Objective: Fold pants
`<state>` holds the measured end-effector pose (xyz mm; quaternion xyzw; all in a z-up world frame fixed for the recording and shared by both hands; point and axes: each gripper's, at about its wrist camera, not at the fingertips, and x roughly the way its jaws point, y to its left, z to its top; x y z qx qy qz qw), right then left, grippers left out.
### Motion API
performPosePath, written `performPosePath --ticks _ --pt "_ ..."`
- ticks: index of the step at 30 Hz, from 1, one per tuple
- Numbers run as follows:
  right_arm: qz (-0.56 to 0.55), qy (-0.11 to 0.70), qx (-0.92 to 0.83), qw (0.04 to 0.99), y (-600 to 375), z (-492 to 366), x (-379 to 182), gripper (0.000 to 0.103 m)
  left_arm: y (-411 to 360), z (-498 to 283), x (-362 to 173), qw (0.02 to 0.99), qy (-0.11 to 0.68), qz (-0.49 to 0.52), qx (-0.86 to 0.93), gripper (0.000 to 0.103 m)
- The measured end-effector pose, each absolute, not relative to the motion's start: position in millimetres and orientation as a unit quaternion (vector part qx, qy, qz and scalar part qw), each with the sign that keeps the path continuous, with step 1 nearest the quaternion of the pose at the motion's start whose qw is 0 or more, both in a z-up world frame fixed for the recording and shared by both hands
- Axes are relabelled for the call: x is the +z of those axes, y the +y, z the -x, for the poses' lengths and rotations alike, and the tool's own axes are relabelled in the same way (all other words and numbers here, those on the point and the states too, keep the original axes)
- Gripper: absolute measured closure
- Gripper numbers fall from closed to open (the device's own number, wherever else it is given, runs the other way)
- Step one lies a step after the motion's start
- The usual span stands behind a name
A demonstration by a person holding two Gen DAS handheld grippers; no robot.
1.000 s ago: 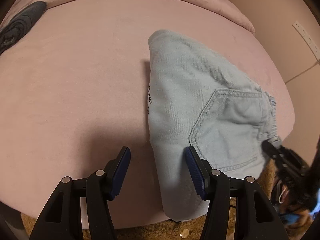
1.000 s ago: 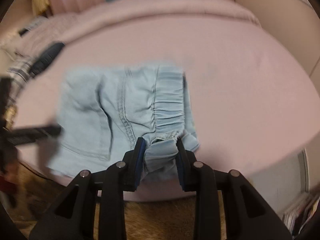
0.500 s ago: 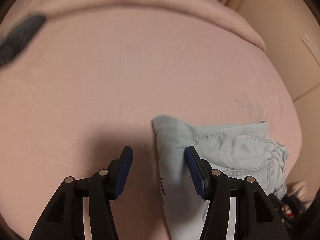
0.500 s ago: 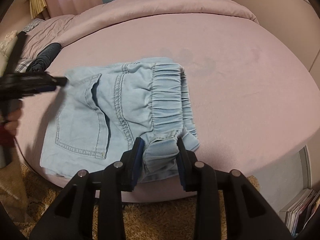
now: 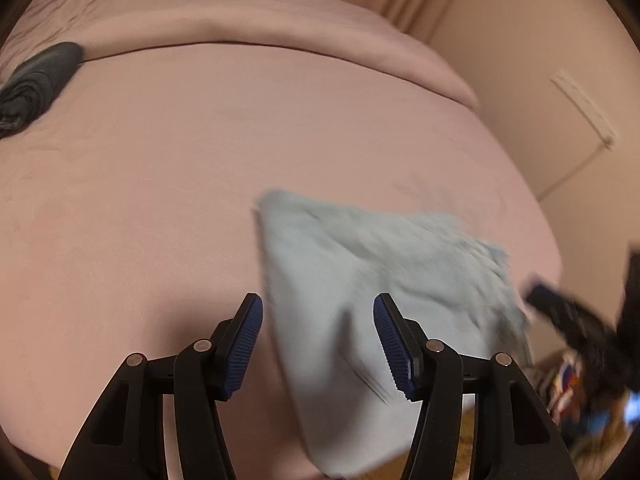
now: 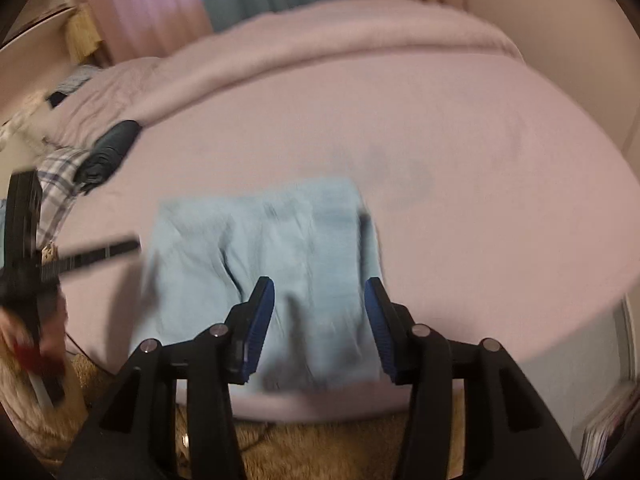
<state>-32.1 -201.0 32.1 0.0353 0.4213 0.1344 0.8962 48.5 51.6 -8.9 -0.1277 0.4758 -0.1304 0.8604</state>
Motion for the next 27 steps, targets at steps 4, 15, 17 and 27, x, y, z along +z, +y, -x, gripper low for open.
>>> performPosePath --ticks 4,15,17,27 --pt "-0.046 0.441 0.162 0.882 -182 -2 22 0.06 30 -31 -29 0.848 0.5 0.107 -0.142 0.051" --pt "0.001 0.466 0.121 0.876 -156 -26 -27 0.069 31 -6 -60 0.85 0.513 0.083 -0.087 0.053" --pt "0.005 0.461 0.121 0.879 -155 -23 -24 0.069 32 1 -63 0.849 0.514 0.088 -0.088 0.052" --pt "0.028 0.437 0.112 0.892 -158 15 13 0.053 50 27 -62 0.842 0.519 0.105 -0.099 0.052"
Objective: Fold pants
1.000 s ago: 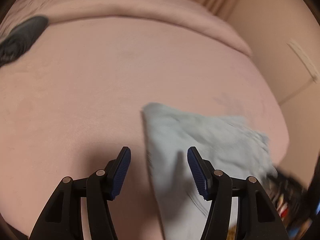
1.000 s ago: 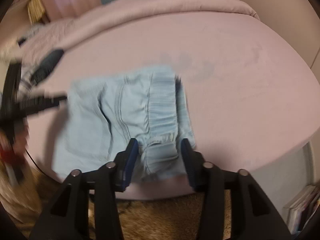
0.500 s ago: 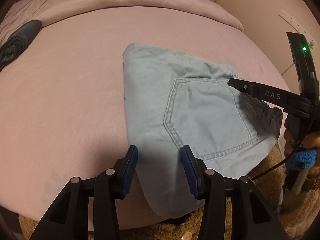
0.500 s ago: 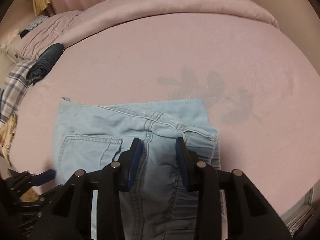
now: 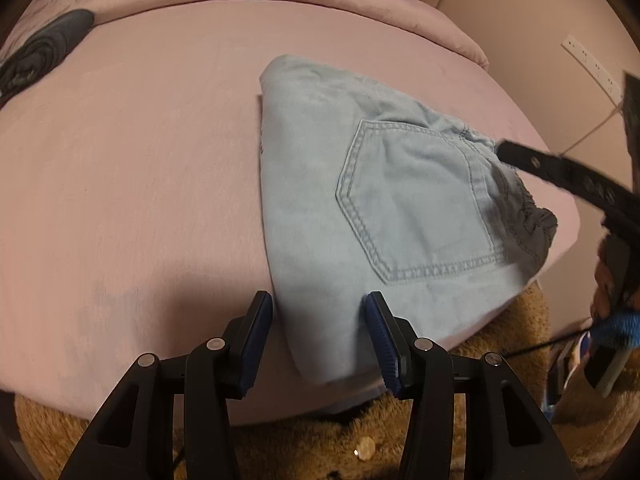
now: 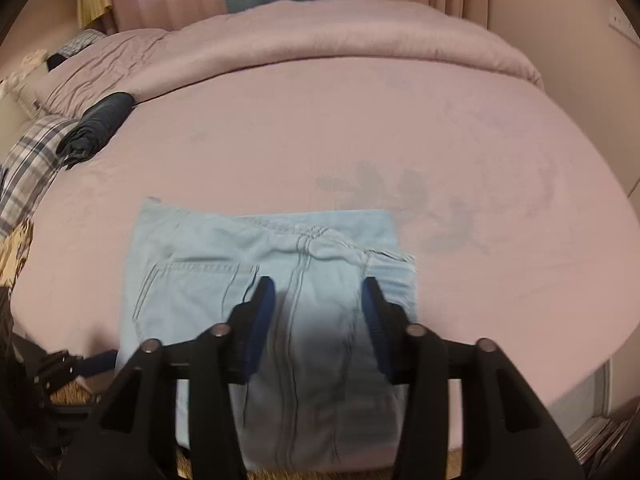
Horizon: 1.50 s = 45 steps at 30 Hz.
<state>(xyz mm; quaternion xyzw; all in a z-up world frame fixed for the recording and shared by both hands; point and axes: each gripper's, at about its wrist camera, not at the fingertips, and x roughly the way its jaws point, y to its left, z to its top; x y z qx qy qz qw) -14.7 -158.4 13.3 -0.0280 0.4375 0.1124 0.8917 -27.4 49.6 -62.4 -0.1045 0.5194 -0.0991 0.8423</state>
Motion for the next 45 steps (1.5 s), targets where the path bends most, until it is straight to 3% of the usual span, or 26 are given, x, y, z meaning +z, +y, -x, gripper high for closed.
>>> performPosePath --ticks 6,10,28,31,41,45 --pt "0.053 0.465 0.113 0.877 -168 35 -16 0.05 52 42 -61 0.842 0.524 0.096 -0.087 0.052" --pt "0.053 0.463 0.101 0.879 -170 36 -28 0.038 39 29 -64 0.843 0.527 0.075 -0.075 0.051" --pt "0.043 0.455 0.098 0.884 -175 54 -32 0.037 41 40 -67 0.84 0.53 0.093 -0.066 0.051" --pt "0.04 0.459 0.098 0.882 -177 57 -32 0.033 42 39 -67 0.84 0.53 0.092 -0.066 0.051" --pt "-0.042 0.485 0.118 0.866 -199 67 -43 0.028 40 40 -65 0.829 0.547 0.093 -0.069 0.051" --pt "-0.066 0.498 0.121 0.856 -203 71 -44 0.029 42 43 -64 0.814 0.566 0.09 -0.089 0.045"
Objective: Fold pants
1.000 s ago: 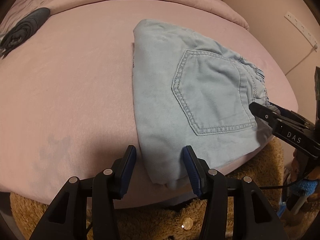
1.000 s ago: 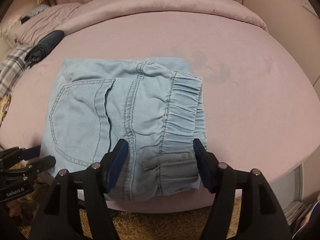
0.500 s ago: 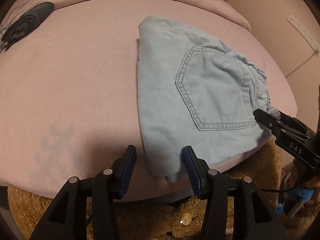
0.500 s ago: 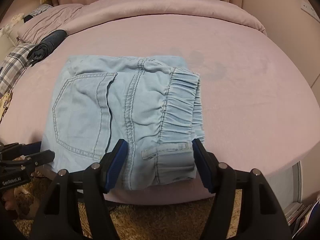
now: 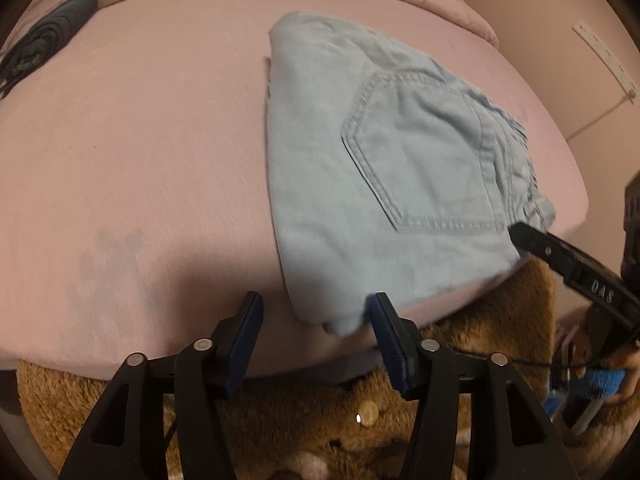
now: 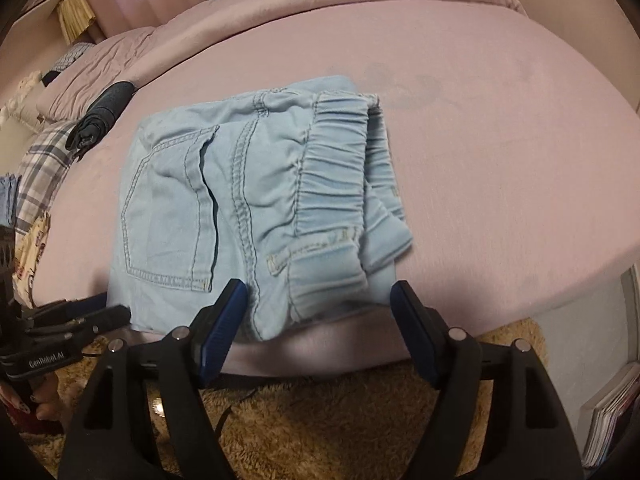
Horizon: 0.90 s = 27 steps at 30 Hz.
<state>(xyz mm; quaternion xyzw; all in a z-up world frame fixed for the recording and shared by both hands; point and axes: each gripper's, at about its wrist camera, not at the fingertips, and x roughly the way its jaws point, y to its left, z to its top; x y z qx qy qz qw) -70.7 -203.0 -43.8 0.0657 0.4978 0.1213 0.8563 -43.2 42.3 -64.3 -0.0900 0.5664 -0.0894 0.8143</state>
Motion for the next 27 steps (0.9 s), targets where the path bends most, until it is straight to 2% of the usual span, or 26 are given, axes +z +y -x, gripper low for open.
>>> performPosePath --ticks 5,7,9,10,17,27 --pt "-0.099 0.513 0.136 0.842 -216 78 -38 0.026 58 50 -56 0.811 0.566 0.107 -0.106 0.043" --pt "-0.093 0.505 0.13 0.848 -224 84 -32 0.021 70 46 -50 0.815 0.558 0.122 -0.1 0.038" --pt "-0.098 0.489 0.107 0.86 -238 85 -25 0.019 84 40 -44 0.821 0.544 0.145 -0.089 0.024" --pt "-0.107 0.481 0.1 0.865 -245 84 -22 0.016 91 36 -41 0.826 0.535 0.154 -0.082 0.023" --pt "-0.183 0.464 0.127 0.858 -267 60 -19 0.012 106 1 -33 0.845 0.506 0.159 -0.076 0.023" --pt "-0.219 0.517 0.199 0.803 -242 33 -50 0.013 84 -53 -58 0.818 0.542 0.133 -0.14 0.023"
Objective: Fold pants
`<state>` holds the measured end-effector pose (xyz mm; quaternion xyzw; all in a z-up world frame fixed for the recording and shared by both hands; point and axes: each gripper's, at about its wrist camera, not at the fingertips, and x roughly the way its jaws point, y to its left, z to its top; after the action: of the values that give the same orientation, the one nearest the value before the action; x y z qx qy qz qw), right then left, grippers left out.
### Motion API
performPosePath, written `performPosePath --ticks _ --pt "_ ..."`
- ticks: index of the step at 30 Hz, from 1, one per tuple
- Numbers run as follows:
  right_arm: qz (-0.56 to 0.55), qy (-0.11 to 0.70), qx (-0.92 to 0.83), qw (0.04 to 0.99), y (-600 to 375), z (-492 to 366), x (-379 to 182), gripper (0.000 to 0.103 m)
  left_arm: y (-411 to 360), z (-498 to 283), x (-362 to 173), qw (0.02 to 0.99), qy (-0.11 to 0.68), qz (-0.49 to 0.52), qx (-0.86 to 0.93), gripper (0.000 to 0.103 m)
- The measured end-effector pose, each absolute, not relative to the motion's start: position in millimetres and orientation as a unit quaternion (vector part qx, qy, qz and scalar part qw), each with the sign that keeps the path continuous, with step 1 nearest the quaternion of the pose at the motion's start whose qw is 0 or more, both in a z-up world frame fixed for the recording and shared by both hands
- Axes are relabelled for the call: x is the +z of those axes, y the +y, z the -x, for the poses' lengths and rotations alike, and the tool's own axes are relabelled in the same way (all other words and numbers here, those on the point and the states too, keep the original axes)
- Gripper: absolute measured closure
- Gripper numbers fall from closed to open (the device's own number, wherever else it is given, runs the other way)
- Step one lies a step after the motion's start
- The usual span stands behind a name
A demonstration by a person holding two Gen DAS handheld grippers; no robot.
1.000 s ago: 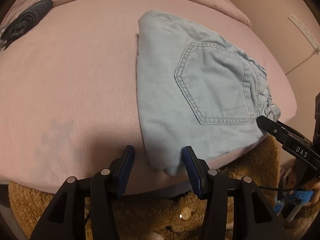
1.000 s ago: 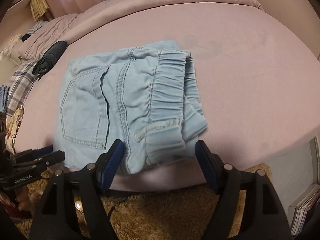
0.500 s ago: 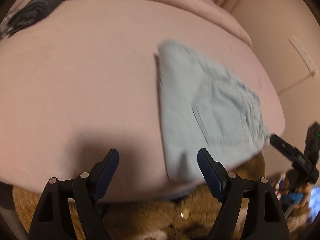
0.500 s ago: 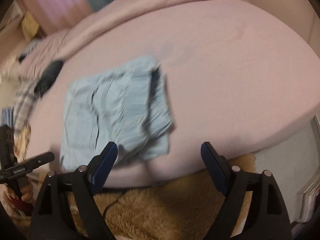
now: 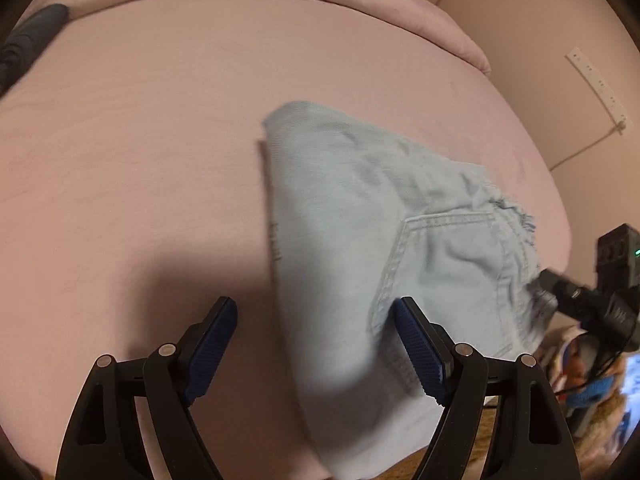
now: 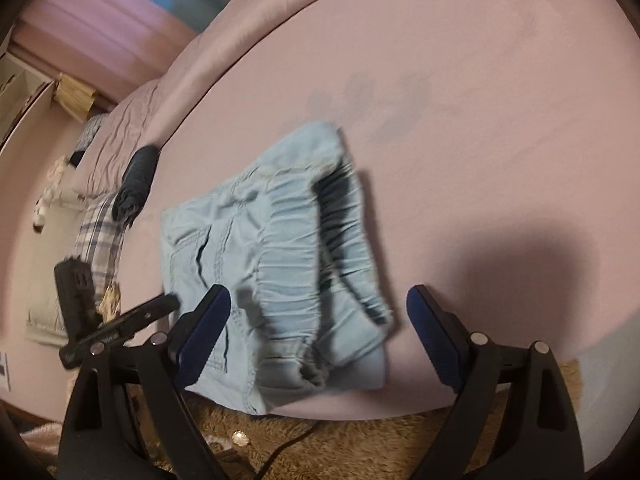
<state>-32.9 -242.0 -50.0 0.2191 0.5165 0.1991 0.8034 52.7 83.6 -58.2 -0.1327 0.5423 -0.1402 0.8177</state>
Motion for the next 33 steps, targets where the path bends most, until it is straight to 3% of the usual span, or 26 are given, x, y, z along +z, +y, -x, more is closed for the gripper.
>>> performPosePath --ticks 5,10,13,16,18,21,33 --pt "-0.205 0.517 0.207 0.805 -233 22 -57 0.012 66 -75 -65 0.809 0.55 0.116 -0.173 0.01" --pt "-0.212 0.496 0.21 0.815 -224 13 -61 0.011 56 -79 -64 0.815 0.544 0.107 -0.168 0.009" --pt "-0.192 0.495 0.202 0.824 -215 12 -58 0.016 50 -74 -62 0.821 0.536 0.103 -0.165 0.021" --pt "-0.187 0.491 0.198 0.827 -208 14 -54 0.029 43 -68 -58 0.83 0.526 0.086 -0.161 0.041" --pt "-0.185 0.487 0.192 0.832 -205 16 -52 0.036 38 -65 -54 0.836 0.519 0.083 -0.155 0.063" --pt "-0.181 0.477 0.186 0.84 -199 20 -44 0.046 35 -61 -43 0.846 0.505 0.081 -0.148 0.077" --pt "-0.127 0.424 0.222 0.869 -167 38 16 0.05 49 -36 31 0.875 0.437 0.095 -0.188 0.077"
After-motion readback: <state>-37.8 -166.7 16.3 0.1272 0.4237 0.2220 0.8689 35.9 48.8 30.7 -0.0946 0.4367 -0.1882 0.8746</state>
